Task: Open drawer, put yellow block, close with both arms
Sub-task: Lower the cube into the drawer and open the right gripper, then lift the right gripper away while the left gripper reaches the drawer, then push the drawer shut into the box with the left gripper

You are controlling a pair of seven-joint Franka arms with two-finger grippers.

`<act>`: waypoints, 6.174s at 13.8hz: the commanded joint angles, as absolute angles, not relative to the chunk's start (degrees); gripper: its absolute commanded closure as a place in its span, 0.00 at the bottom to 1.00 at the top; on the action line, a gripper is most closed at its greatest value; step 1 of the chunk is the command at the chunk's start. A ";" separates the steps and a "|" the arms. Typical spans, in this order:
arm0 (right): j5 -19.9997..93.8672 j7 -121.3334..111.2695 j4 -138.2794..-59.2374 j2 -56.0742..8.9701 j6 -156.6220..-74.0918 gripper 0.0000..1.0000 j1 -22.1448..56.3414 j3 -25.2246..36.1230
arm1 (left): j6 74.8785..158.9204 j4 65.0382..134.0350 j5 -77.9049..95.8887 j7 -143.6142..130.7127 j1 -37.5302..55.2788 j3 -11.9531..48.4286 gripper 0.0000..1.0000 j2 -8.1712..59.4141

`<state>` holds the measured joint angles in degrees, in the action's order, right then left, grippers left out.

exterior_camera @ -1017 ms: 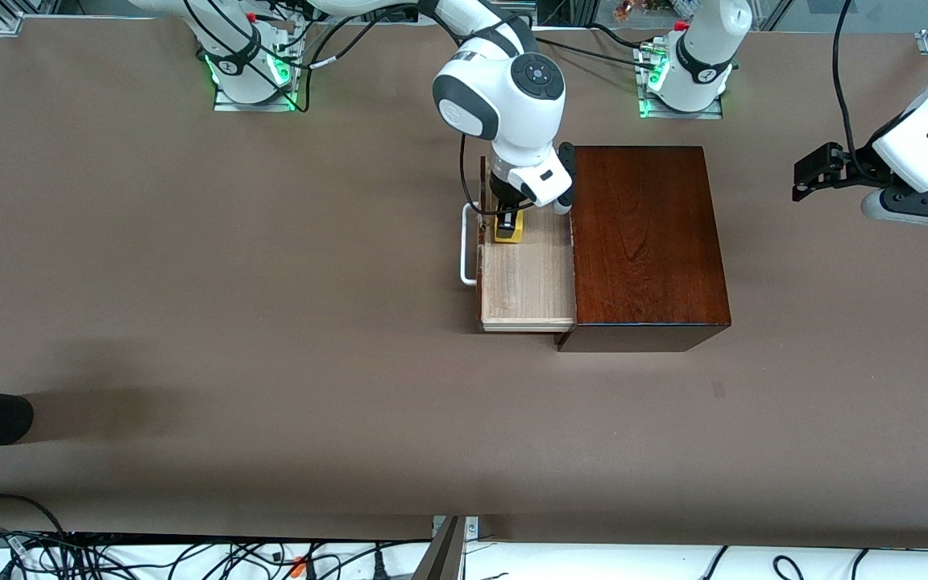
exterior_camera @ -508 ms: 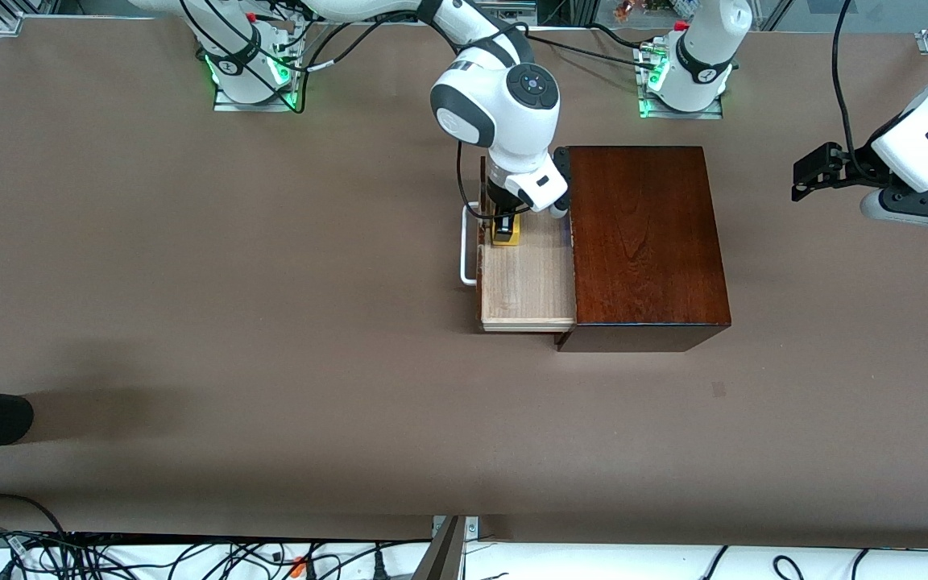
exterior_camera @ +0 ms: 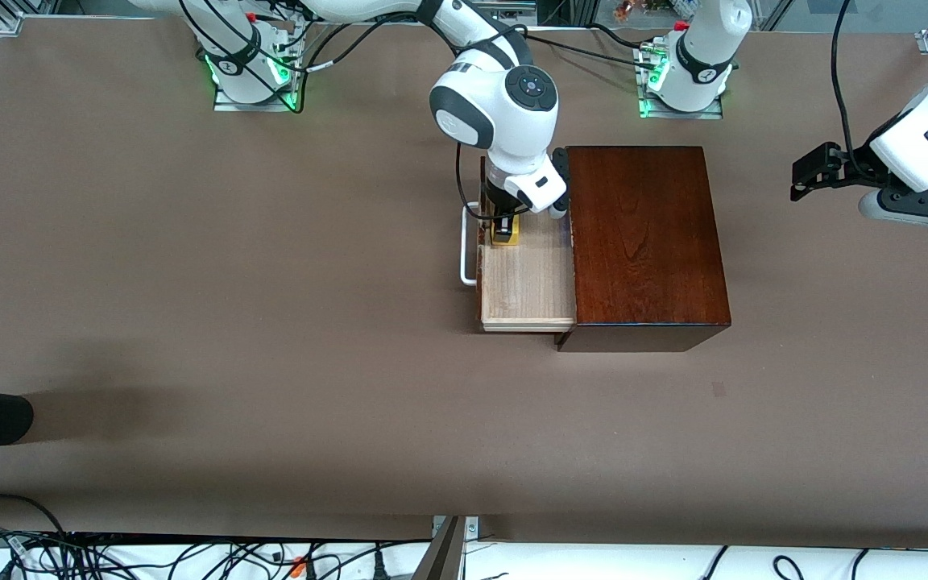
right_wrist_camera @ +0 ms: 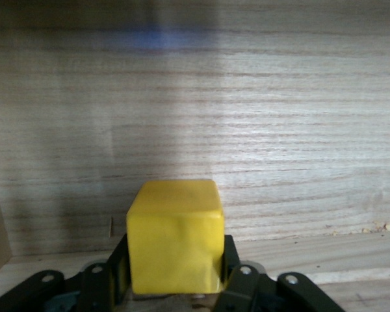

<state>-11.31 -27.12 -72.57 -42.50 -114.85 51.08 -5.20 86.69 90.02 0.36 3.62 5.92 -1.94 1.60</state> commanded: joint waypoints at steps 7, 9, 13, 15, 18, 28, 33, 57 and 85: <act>-4.93 -26.63 -73.30 -33.85 -114.53 0.00 47.91 -5.36 | 85.87 87.98 1.23 3.96 5.54 -1.85 0.00 1.58; -4.22 -26.54 -73.21 -31.04 -109.98 0.00 46.41 -5.01 | 85.87 87.98 1.32 3.87 5.54 -1.76 0.00 1.58; -2.99 -26.63 -72.42 -22.00 -97.94 0.00 39.83 -2.99 | 85.96 87.89 1.32 4.13 6.06 -1.76 0.00 1.85; -3.25 -26.28 -72.51 -16.72 -93.89 0.00 39.29 1.73 | 86.13 87.89 1.41 4.22 6.33 -1.76 0.00 1.85; -3.69 -23.40 -72.86 -12.50 -89.57 0.00 39.29 8.59 | 86.22 87.19 4.39 4.66 7.11 -1.67 0.00 2.72; 2.88 -20.39 -72.86 -9.67 -87.81 0.00 39.02 29.08 | 87.71 82.98 4.22 11.74 28.27 -1.76 0.00 7.63; 8.61 -20.04 -76.27 -8.09 -86.04 0.00 30.87 27.44 | 88.94 74.72 5.01 23.80 39.44 -1.67 0.00 18.79; -0.09 -2.02 -95.28 2.55 -93.61 0.00 14.94 9.49 | 108.90 75.06 -8.43 47.55 51.15 -0.62 0.00 39.64; 0.79 -2.29 -92.37 0.97 -96.24 0.00 14.77 10.02 | 95.98 80.50 -16.35 49.83 43.68 -1.76 0.00 34.28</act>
